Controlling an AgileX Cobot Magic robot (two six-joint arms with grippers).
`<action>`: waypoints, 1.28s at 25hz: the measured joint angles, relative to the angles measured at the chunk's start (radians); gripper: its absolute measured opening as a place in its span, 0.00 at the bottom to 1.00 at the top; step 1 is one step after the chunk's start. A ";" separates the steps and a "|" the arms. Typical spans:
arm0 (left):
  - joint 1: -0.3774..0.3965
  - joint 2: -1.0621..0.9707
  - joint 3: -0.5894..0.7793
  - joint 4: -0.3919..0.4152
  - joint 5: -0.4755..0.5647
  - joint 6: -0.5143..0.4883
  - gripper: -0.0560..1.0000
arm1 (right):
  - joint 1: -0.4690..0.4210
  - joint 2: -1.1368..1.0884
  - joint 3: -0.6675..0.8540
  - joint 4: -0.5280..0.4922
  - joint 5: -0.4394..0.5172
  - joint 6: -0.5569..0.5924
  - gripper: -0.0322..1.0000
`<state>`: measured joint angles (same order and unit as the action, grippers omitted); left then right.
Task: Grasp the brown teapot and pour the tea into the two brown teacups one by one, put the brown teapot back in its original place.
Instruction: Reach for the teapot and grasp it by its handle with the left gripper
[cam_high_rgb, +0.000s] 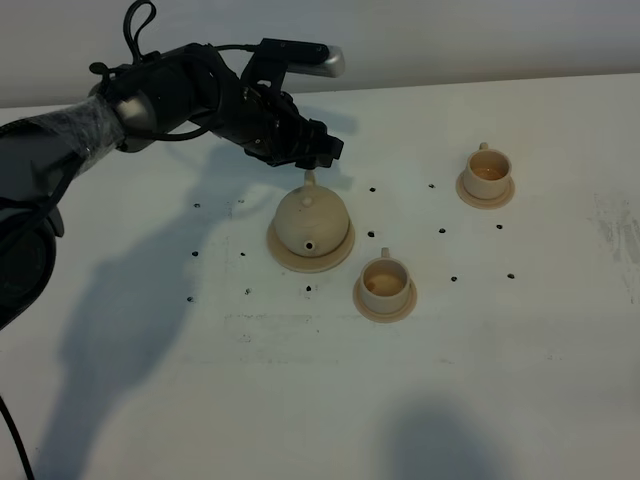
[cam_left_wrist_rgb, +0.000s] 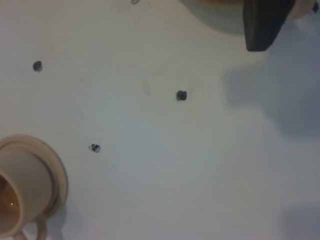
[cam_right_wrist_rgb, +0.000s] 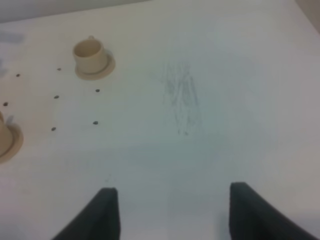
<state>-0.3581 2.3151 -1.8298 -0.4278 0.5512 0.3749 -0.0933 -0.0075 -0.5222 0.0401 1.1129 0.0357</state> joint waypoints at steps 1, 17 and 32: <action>0.000 0.000 0.000 0.001 0.000 -0.007 0.53 | 0.000 0.000 0.000 0.000 0.000 0.000 0.49; 0.001 0.017 0.000 0.077 0.020 -0.082 0.53 | -0.001 0.000 0.000 0.000 0.000 0.000 0.49; 0.013 0.017 0.000 0.126 0.052 -0.110 0.52 | -0.001 0.000 0.000 0.000 0.000 0.000 0.49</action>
<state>-0.3453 2.3322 -1.8298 -0.3021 0.6036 0.2647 -0.0944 -0.0075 -0.5222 0.0401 1.1129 0.0357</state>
